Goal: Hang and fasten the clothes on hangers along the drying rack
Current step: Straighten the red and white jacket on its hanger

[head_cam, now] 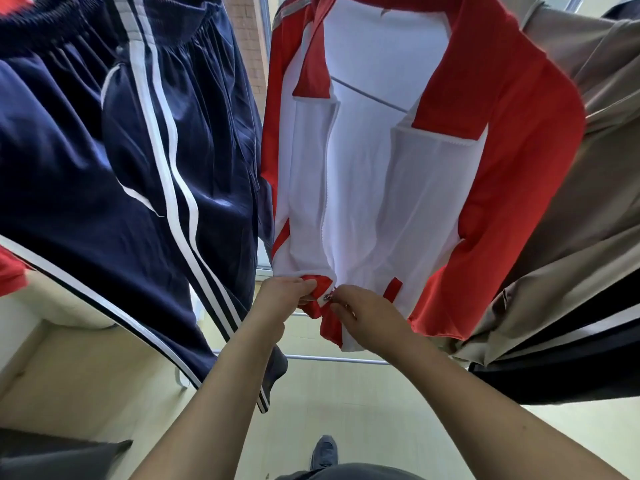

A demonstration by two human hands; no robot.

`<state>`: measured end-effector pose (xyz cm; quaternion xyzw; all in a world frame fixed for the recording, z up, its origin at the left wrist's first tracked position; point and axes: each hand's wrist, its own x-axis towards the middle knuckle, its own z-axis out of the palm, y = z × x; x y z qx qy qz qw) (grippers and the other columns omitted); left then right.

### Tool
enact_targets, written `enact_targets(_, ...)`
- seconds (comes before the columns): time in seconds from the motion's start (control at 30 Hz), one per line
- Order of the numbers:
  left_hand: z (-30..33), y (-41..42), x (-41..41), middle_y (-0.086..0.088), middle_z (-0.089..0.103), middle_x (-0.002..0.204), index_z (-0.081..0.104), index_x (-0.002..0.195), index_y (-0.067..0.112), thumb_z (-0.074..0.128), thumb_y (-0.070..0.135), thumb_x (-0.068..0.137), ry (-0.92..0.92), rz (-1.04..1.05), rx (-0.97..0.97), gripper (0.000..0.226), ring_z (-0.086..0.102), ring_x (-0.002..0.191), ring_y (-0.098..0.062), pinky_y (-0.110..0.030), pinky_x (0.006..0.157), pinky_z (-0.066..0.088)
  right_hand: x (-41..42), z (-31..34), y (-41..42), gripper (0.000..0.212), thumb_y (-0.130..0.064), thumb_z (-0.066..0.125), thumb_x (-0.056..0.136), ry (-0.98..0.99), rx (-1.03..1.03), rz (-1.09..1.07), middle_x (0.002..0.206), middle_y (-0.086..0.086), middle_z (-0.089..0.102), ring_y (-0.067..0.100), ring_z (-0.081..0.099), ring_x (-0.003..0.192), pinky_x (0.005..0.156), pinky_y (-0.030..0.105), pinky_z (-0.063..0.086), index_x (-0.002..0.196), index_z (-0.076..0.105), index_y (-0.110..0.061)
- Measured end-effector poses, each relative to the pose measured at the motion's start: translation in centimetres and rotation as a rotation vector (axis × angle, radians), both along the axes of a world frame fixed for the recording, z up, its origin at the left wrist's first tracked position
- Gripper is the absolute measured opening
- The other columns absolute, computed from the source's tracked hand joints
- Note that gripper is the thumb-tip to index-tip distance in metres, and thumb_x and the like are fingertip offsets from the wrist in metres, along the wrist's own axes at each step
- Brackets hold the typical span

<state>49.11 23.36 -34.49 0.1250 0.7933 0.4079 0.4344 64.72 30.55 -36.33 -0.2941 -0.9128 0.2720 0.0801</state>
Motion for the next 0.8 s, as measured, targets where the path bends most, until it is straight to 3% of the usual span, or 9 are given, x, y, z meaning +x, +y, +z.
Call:
enact_targets(0.1,0.5,-1.0,0.2,-0.004,0.066,0.111,0.062,0.103,0.015,0.067,0.026,0.094,0.018,-0.095,0.078,0.015,0.061,0.095,-0.016,-0.023,0.081,0.043,-0.2,0.5,1.4,0.022,-0.028,0.040,0.101,-0.017,-0.070,0.060,0.101,-0.004,0.065,0.016,0.058,0.092,0.081,0.035,0.048,0.105,0.061,-0.023)
enact_targets(0.17,0.6,-1.4,0.7,-0.008,0.070,0.102,0.067,0.100,0.007,0.069,0.022,0.092,0.035,-0.169,0.099,0.018,0.063,0.086,-0.014,-0.019,0.067,0.043,-0.6,1.2,2.1,0.023,-0.030,0.039,0.102,-0.043,-0.085,0.095,0.101,-0.004,0.065,0.016,0.058,0.092,0.082,0.034,0.049,0.105,0.061,-0.023)
enact_targets(0.27,0.1,-1.3,1.4,-0.014,0.069,0.089,0.065,0.099,-0.009,0.070,0.018,0.090,0.076,-0.177,0.109,0.029,0.062,0.078,-0.018,-0.019,0.063,0.045,-1.0,2.4,3.0,0.024,-0.029,0.037,0.101,-0.133,-0.034,0.171,0.090,-0.003,0.062,0.018,0.057,0.085,0.072,0.033,0.046,0.095,0.057,-0.019)
enact_targets(0.37,-0.2,-1.2,2.0,-0.007,0.065,0.081,0.065,0.091,-0.004,0.064,0.020,0.094,0.155,-0.224,0.072,0.024,0.056,0.068,-0.012,-0.018,0.059,0.043,-1.6,3.1,3.7,0.020,-0.028,0.038,0.097,-0.249,0.149,0.248,0.079,-0.003,0.055,0.020,0.055,0.077,0.059,0.030,0.035,0.081,0.047,-0.021)
enact_targets(0.53,-2.4,-2.5,1.4,-0.020,0.070,0.096,0.069,0.096,0.000,0.058,0.016,0.092,0.177,-0.186,-0.045,0.021,0.056,0.074,-0.022,-0.029,0.067,0.044,-2.7,4.4,6.1,0.026,-0.033,0.045,0.095,-0.355,0.354,0.230,0.074,-0.003,0.049,0.023,0.052,0.078,0.061,0.031,0.036,0.074,0.043,-0.016)
enact_targets(0.6,-4.3,-3.3,1.1,-0.016,0.071,0.088,0.069,0.086,0.005,0.058,0.023,0.092,0.155,-0.194,-0.165,0.022,0.056,0.071,-0.019,-0.027,0.066,0.043,-2.9,5.5,7.5,0.028,-0.034,0.046,0.095,-0.378,0.442,0.204,0.075,-0.003,0.050,0.023,0.054,0.080,0.060,0.030,0.035,0.075,0.044,-0.016)
enact_targets(0.7,-6.6,-4.0,1.4,0.001,0.055,0.070,0.051,0.068,0.018,0.054,0.026,0.099,0.156,-0.254,-0.287,0.032,0.050,0.061,-0.009,-0.022,0.059,0.046,-3.7,7.7,9.0,0.027,-0.032,0.046,0.095,-0.380,0.578,0.202,0.073,-0.002,0.051,0.023,0.055,0.078,0.058,0.029,0.034,0.074,0.047,-0.014)
enact_targets(0.8,-7.4,-4.4,2.4,0.000,0.056,0.080,0.050,0.077,0.015,0.049,0.028,0.100,0.219,-0.357,-0.390,0.026,0.061,0.077,-0.016,-0.030,0.079,0.053,-4.4,9.2,9.7,0.025,-0.031,0.045,0.094,-0.399,0.615,0.246,0.075,0.001,0.057,0.024,0.055,0.078,0.059,0.029,0.033,0.077,0.050,-0.013)
